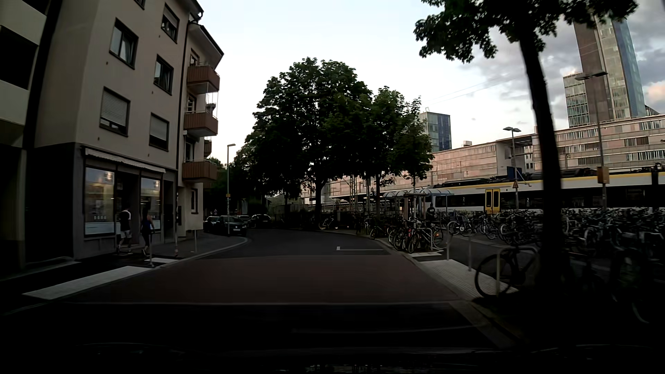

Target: Follow the waypoints while adhering to traffic rules and regulations

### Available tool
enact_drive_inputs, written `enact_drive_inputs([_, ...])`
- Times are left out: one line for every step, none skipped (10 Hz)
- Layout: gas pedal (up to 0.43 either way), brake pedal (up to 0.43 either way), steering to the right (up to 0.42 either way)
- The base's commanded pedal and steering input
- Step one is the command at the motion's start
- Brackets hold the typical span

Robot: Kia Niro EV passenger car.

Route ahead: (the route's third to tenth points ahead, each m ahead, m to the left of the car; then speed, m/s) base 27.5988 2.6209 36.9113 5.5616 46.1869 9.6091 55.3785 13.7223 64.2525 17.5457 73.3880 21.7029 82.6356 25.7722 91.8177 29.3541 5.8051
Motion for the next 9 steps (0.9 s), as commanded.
enact_drive_inputs([0.059,0.0,-0.001])
enact_drive_inputs([0.059,0.0,-0.001])
enact_drive_inputs([0.059,0.0,0.0])
enact_drive_inputs([0.059,0.0,0.0])
enact_drive_inputs([0.059,0.0,0.0])
enact_drive_inputs([0.059,0.0,0.0])
enact_drive_inputs([0.059,0.0,-0.001])
enact_drive_inputs([0.059,0.0,-0.001])
enact_drive_inputs([0.059,0.0,-0.001])
